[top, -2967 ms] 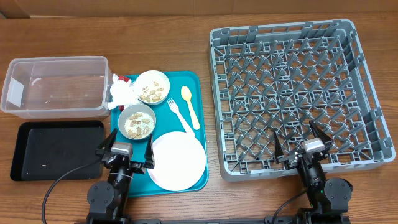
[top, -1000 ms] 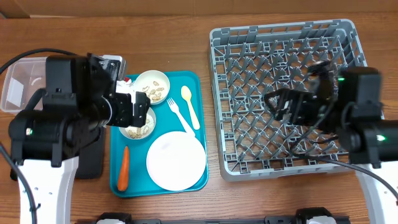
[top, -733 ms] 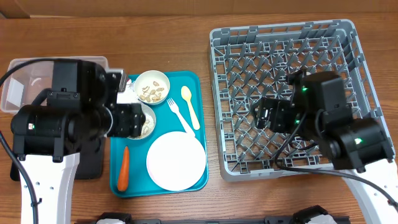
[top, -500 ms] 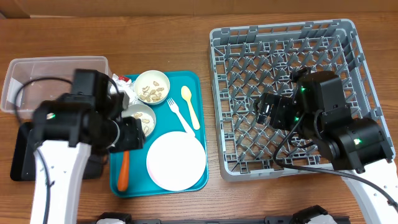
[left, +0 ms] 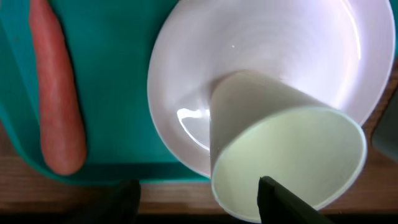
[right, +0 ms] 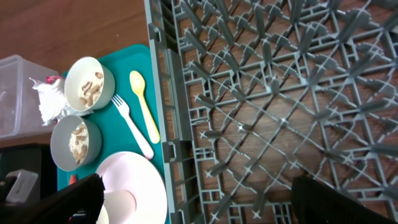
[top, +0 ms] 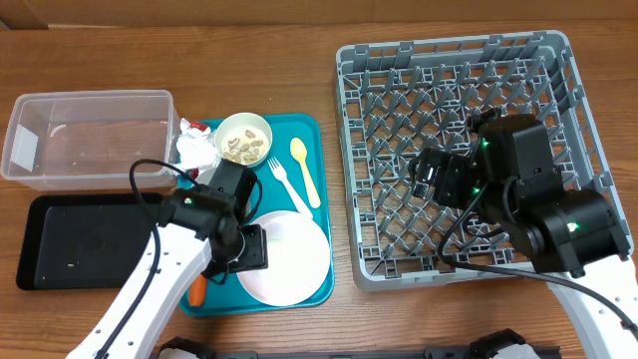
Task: Sort waste into correct bins and load items into the dishwasher rack
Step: 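Grasp the white paper cup with the left gripper and lift it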
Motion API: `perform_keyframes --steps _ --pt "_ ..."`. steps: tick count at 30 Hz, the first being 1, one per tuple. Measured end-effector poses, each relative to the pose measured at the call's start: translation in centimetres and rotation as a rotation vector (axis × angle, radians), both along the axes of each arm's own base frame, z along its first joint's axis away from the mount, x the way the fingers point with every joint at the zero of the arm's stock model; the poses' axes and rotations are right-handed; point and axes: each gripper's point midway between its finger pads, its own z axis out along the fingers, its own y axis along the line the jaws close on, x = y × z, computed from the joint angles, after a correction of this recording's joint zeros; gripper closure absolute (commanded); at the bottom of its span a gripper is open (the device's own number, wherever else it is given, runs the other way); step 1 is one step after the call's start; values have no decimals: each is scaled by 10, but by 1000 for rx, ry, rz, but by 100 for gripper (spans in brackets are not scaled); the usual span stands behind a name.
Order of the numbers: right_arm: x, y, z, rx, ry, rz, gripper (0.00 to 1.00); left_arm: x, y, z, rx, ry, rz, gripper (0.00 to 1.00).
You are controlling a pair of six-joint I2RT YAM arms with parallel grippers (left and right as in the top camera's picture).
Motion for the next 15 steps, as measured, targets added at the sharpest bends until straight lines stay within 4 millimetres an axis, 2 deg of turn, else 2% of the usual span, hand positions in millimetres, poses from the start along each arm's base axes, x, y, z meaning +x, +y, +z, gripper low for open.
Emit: perform_keyframes --steps 3,4,6,8,15 --pt "0 0 0 0 2 -1 0 3 -1 -14 -6 -17 21 47" --pt "0 0 0 0 2 -1 0 2 -1 -18 -7 -17 25 62" --pt "0 0 0 -1 3 -1 0 1 -1 -27 -12 -20 41 75" --pt "0 0 0 -1 2 -1 0 4 -2 -30 -18 -32 44 95" --pt "0 -1 0 -6 0 -4 0 10 -4 -30 -27 -58 45 96"
